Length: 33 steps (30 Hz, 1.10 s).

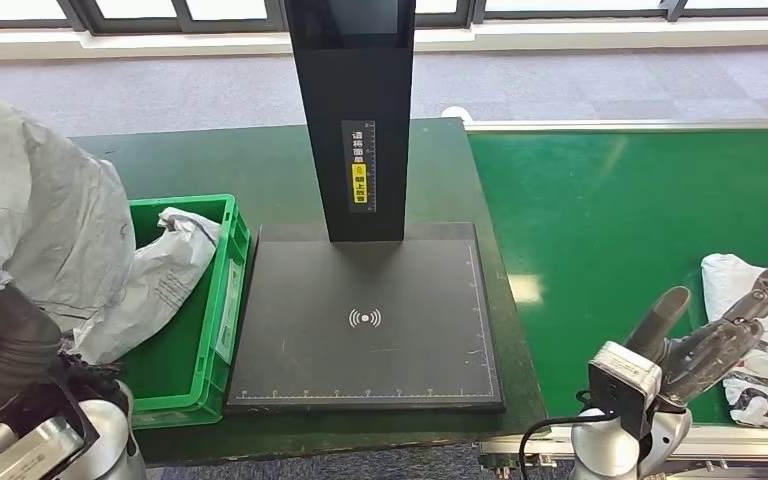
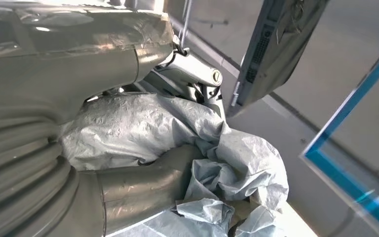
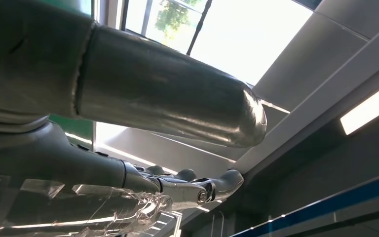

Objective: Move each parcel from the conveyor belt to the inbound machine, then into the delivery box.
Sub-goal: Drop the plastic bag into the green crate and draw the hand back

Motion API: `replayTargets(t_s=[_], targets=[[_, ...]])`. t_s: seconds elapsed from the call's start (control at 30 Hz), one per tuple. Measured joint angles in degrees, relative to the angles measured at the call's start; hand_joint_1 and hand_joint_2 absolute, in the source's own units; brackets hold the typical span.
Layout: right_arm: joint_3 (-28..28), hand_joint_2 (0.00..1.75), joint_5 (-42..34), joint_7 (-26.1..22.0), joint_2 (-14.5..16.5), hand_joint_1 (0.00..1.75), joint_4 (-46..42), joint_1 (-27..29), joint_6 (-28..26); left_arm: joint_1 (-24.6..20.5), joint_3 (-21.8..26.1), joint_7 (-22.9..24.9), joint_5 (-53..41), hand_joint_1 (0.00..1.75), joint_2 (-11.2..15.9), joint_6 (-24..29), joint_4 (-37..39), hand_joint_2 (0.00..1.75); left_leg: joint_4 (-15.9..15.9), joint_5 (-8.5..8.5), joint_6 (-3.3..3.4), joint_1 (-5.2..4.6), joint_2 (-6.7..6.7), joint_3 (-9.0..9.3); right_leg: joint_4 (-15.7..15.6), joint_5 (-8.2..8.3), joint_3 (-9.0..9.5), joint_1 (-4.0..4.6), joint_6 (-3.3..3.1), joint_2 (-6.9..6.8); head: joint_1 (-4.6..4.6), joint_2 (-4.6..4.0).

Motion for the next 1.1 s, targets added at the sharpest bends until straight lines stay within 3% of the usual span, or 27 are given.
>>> replayTargets(t_s=[0.3, 0.43, 0.53, 0.67, 0.83, 1.1], targets=[[0.0, 0.00, 0.8, 0.0, 0.0, 0.00, 0.0, 0.0, 0.0, -0.8, 12.2, 0.1, -8.8, 1.75, -0.1, 0.0, 5.3, 1.75, 0.0, 0.01, -0.01, 0.00, 0.03, 0.04, 0.0, 0.00, -0.01, 0.01, -0.01, 0.05, 0.01, 0.00], [0.0, 0.00, 0.9, 0.0, 0.0, 0.00, 0.0, 0.1, 0.0, -3.0, 14.5, 4.0, -17.3, 1.75, -0.3, 0.0, 8.5, 1.75, 0.0, 0.01, -0.01, 0.00, 0.01, 0.06, 0.0, 0.01, 0.04, 0.00, -0.01, 0.02, 0.02, 0.00], [0.0, 0.00, 1.0, 0.0, 0.0, 0.00, 0.0, 0.1, 0.0, -3.2, 14.4, 10.6, -24.4, 1.75, -0.2, 0.0, 9.3, 1.75, 0.0, 0.01, -0.01, -0.01, 0.14, 0.08, 0.0, 0.04, -0.02, -0.01, -0.01, 0.20, 0.00, 0.00], [0.0, 0.00, 0.9, 0.0, 0.0, 0.00, -0.1, 0.1, 0.0, -3.9, 13.7, 15.5, -31.6, 1.75, -0.3, -0.1, 12.3, 1.75, 0.0, 0.01, -0.01, -0.02, 0.12, 0.08, 0.0, 0.04, -0.02, -0.01, 0.00, 0.21, 0.01, 0.00], [0.0, 0.00, 0.8, 0.0, 0.0, 0.00, -0.5, 0.2, 0.0, -3.4, 7.7, 26.7, -44.3, 1.75, -0.2, -0.3, 17.0, 1.75, 0.0, -0.01, -0.01, -0.03, 0.15, 0.06, 0.0, 0.05, -0.04, -0.02, 0.01, 0.23, 0.00, 0.00], [0.0, 0.00, 0.8, 0.0, 0.0, 0.00, -1.0, 0.4, 0.0, -4.2, 3.0, 28.6, -46.0, 1.75, -0.3, -0.3, 23.2, 1.75, 0.0, -0.02, -0.01, -0.03, 0.16, 0.07, 0.0, 0.05, -0.05, -0.02, 0.02, 0.24, 0.01, 0.00]])
